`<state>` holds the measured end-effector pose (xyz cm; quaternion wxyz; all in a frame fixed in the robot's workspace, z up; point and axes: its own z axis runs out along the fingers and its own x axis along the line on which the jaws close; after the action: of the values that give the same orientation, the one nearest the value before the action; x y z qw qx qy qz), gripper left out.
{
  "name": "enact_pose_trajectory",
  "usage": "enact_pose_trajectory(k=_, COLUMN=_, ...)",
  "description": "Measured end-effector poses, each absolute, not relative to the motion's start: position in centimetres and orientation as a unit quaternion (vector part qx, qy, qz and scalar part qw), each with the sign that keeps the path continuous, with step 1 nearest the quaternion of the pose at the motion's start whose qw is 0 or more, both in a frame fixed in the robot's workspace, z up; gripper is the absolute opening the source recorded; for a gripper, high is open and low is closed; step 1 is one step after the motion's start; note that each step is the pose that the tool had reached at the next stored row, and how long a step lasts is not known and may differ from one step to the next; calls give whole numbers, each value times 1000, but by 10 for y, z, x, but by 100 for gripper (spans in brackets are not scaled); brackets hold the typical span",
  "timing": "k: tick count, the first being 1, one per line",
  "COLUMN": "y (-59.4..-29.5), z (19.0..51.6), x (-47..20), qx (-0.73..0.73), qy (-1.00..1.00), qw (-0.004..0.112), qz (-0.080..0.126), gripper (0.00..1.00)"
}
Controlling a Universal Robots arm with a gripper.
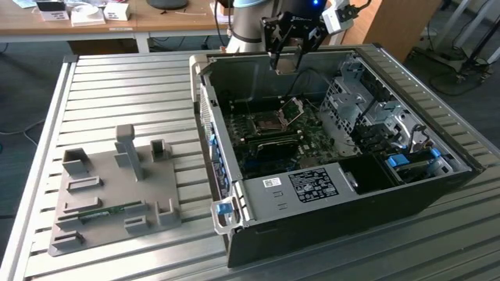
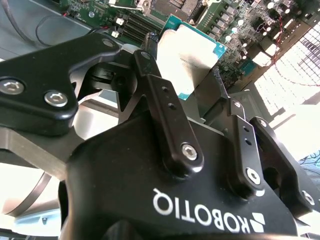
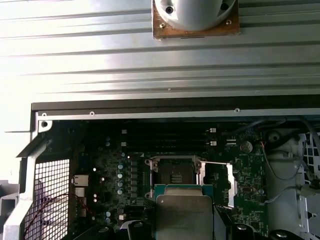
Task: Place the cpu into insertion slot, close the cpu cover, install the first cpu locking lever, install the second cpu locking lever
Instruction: 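Place the cpu into insertion slot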
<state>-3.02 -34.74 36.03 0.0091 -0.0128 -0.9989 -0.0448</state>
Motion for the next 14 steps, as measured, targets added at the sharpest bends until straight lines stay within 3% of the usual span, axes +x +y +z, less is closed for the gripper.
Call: enact_pose_trajectory(k=14, y=-347, z=358, x=-30, qx=-13, qy=-999, qw=7, qz=-47, gripper=54)
